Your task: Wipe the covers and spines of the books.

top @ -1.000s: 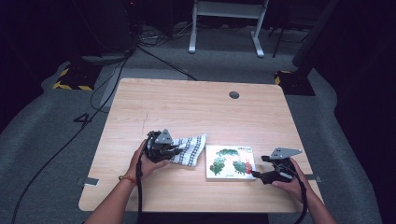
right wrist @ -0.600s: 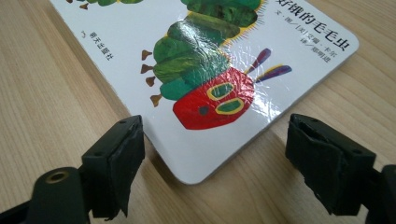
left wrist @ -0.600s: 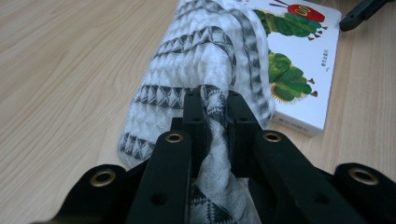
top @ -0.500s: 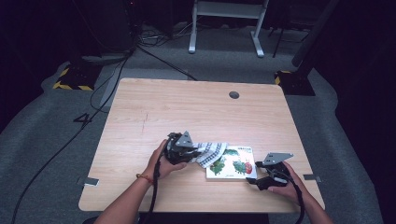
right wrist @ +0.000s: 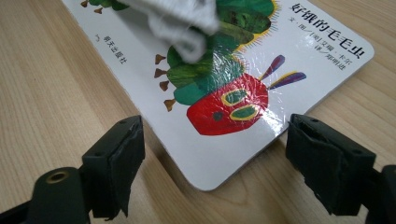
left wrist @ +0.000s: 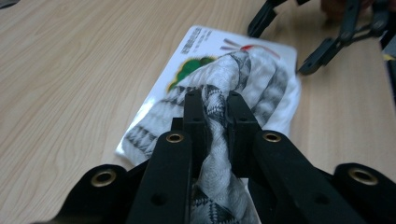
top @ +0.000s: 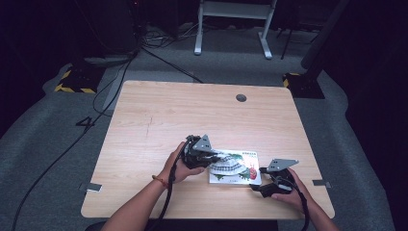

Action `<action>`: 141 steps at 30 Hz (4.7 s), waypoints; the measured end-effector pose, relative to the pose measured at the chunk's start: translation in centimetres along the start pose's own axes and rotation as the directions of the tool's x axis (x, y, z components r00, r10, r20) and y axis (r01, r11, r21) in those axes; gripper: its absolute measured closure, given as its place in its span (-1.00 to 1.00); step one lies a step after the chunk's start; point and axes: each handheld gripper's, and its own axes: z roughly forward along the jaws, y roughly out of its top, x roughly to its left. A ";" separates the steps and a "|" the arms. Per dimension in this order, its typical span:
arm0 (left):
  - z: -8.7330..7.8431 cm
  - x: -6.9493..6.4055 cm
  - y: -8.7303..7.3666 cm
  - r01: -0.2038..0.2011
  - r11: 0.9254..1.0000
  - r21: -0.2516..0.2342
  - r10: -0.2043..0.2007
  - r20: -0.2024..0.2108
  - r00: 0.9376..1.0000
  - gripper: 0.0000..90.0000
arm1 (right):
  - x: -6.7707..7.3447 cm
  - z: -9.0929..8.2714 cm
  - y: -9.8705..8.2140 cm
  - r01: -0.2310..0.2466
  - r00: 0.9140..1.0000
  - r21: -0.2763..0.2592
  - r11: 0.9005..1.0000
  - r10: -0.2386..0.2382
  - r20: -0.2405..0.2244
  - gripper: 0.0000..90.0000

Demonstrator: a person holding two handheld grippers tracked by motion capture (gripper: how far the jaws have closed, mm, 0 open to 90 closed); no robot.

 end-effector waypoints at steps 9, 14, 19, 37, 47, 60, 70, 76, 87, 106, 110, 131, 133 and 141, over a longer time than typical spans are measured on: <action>4.3 -0.7 0.8 -0.032 0.997 0.070 0.035 -0.043 0.998 0.82 | 0.3 0.2 0.1 0.019 1.000 0.003 1.000 -0.019 0.005 -0.57; 6.2 -1.0 0.7 -0.039 0.993 0.107 0.048 -0.079 0.996 0.81 | 0.1 0.1 0.1 0.023 1.000 0.008 1.000 -0.023 0.001 -0.52; 6.6 -0.7 0.2 -0.026 0.994 0.105 0.034 -0.080 0.996 0.82 | -0.5 -0.5 -0.4 0.006 1.000 0.011 1.000 -0.006 0.018 -0.52; 2.9 1.1 -1.5 0.044 0.988 0.147 -0.027 -0.118 0.993 0.82 | 0.5 0.1 -0.1 0.049 0.998 0.002 0.999 -0.049 0.035 -0.42; 7.8 -1.3 2.3 -0.060 0.983 0.174 0.070 -0.052 0.996 0.82 | 0.0 -0.3 -0.3 0.059 0.998 0.006 0.998 -0.060 0.030 -0.38; 7.6 1.0 2.5 -0.005 0.981 0.196 0.026 -0.105 0.994 0.81 | -0.9 -1.0 -0.9 0.035 0.998 0.009 0.999 -0.035 0.046 -0.40; 3.6 -0.7 -0.3 -0.031 0.977 0.210 0.040 -0.042 0.998 0.81 | -0.7 -1.0 -0.8 0.044 0.998 0.016 0.999 -0.045 0.040 -0.30; 3.5 -2.3 -0.5 -0.057 0.977 0.206 0.058 -0.001 0.998 0.81 | -1.2 -1.9 -1.1 0.054 0.999 0.028 0.998 -0.054 0.001 -0.14; 7.3 -4.0 2.2 -0.137 0.967 0.214 0.128 0.052 0.990 0.81 | -3.0 -3.2 -1.7 -0.007 0.996 0.008 1.000 0.007 0.090 -0.11; 9.0 0.8 3.7 -0.036 0.975 0.219 0.055 -0.079 0.995 0.80 | -3.9 -3.4 -2.0 -0.059 0.986 -0.012 0.998 0.060 0.158 -0.14; 10.1 1.2 5.2 -0.028 0.969 0.245 0.054 -0.101 0.993 0.80 | -4.0 -3.3 -2.0 -0.054 0.985 -0.006 0.998 0.055 0.162 -0.15; 4.9 -1.6 0.6 -0.063 0.976 0.209 0.072 -0.035 0.997 0.80 | -4.0 -3.5 -2.0 -0.065 0.984 -0.015 0.998 0.066 0.166 -0.17; 3.7 -1.6 -0.4 -0.053 0.978 0.203 0.063 -0.041 0.997 0.80 | -4.0 -3.4 -2.0 -0.065 0.984 -0.017 0.998 0.067 0.168 -0.17; 1.8 -0.5 -1.9 -0.005 0.982 0.190 0.023 -0.095 0.995 0.80 | -4.2 -3.5 -2.1 -0.075 0.984 -0.020 0.997 0.077 0.163 -0.17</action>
